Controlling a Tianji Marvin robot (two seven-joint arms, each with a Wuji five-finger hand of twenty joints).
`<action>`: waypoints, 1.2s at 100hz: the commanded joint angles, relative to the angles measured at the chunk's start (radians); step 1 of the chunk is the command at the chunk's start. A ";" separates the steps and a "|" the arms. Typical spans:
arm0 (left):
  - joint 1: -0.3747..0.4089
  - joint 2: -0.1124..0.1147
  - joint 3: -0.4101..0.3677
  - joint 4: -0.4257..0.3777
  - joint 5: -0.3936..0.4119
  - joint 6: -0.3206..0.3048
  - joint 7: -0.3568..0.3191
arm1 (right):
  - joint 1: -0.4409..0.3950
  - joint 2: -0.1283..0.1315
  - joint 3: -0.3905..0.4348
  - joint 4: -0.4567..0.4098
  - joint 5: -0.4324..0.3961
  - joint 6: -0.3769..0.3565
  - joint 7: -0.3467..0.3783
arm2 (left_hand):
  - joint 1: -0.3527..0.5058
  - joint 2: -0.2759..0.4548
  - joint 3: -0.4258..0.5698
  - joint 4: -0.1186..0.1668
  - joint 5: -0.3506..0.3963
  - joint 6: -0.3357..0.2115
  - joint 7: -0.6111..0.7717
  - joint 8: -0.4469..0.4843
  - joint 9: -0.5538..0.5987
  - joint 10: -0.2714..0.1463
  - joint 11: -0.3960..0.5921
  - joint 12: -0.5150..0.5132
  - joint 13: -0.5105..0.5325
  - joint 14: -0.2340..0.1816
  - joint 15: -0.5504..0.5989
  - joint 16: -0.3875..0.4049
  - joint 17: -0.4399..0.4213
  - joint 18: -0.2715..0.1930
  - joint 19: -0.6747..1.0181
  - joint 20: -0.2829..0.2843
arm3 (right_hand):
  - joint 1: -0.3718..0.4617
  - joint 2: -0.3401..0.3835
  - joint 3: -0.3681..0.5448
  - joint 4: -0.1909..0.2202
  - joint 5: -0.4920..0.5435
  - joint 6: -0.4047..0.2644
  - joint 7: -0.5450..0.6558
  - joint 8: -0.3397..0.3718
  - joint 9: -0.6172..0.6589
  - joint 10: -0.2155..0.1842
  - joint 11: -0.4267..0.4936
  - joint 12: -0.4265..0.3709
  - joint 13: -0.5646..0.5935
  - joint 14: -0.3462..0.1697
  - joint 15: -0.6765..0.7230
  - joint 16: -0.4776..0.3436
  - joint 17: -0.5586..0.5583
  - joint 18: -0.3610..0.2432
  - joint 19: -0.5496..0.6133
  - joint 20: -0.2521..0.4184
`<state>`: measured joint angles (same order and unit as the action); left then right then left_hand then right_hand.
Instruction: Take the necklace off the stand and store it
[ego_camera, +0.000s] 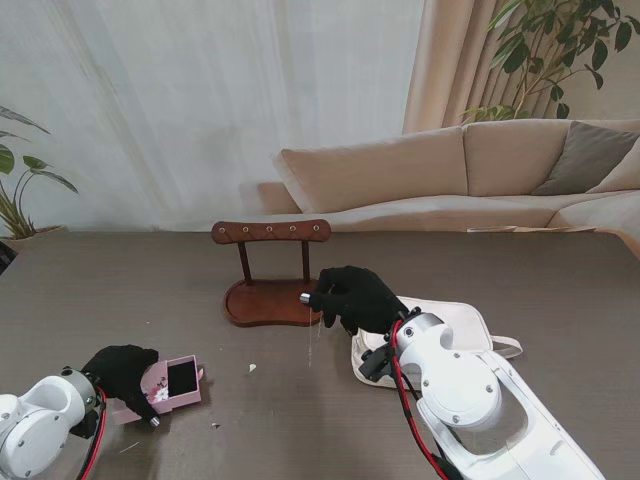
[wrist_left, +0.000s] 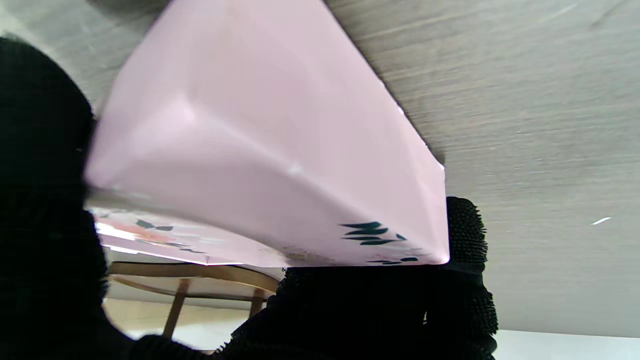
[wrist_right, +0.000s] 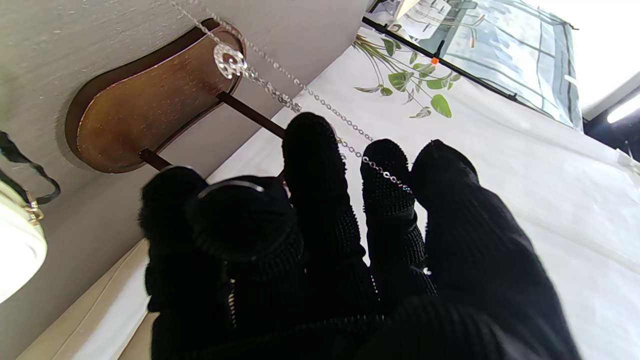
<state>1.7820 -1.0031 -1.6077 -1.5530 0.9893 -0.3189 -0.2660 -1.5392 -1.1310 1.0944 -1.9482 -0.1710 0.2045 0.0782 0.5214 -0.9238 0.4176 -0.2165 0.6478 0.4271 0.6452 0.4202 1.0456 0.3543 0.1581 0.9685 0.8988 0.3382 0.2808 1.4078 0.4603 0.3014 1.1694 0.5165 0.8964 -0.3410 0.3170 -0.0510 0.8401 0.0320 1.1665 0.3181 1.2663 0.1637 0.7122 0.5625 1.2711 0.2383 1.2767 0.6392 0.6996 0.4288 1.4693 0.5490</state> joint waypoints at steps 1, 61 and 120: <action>-0.005 -0.005 0.003 -0.022 0.000 -0.013 -0.024 | -0.001 -0.007 -0.006 0.004 0.003 0.004 0.010 | 0.478 0.130 0.495 0.038 0.133 -0.256 0.775 0.022 0.184 -0.189 0.131 0.018 0.105 -0.050 0.370 0.124 0.017 -0.108 0.072 0.032 | 0.003 -0.026 0.019 -0.025 0.018 -0.010 0.003 0.018 0.033 -0.020 -0.011 0.017 0.033 -0.019 0.027 0.011 0.180 -0.003 0.052 -0.023; -0.142 -0.004 0.105 -0.042 -0.026 -0.141 0.007 | 0.050 -0.019 -0.067 -0.012 -0.004 0.019 -0.016 | 0.467 0.124 0.501 0.029 0.136 -0.255 0.778 0.020 0.195 -0.186 0.130 0.024 0.125 -0.059 0.424 0.114 0.046 -0.087 0.108 0.038 | 0.004 -0.026 0.018 -0.024 0.017 -0.011 0.002 0.017 0.032 -0.021 -0.011 0.016 0.033 -0.021 0.028 0.011 0.181 -0.002 0.051 -0.021; -0.295 -0.008 0.269 -0.005 -0.073 -0.198 0.041 | 0.170 -0.053 -0.215 0.008 -0.020 0.086 -0.072 | 0.467 0.124 0.503 0.026 0.134 -0.254 0.778 0.021 0.195 -0.181 0.131 0.029 0.126 -0.063 0.452 0.105 0.049 -0.078 0.120 0.038 | -0.001 -0.023 0.019 -0.023 0.016 -0.016 0.003 0.018 0.033 -0.026 -0.011 0.016 0.033 -0.026 0.027 0.011 0.183 -0.008 0.051 -0.021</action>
<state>1.4992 -1.0006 -1.3460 -1.5479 0.9230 -0.5079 -0.2084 -1.3775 -1.1680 0.8891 -1.9496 -0.1887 0.2822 -0.0017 0.5202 -0.9533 0.3944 -0.2165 0.6703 0.4154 0.6748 0.4127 1.0876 0.3459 0.1581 0.9659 0.9282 0.3408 0.3023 1.4163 0.4846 0.3111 1.2039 0.5195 0.8964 -0.3410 0.3170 -0.0510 0.8401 0.0320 1.1664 0.3181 1.2663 0.1637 0.7122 0.5626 1.2711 0.2382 1.2772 0.6393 0.6996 0.4287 1.4693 0.5490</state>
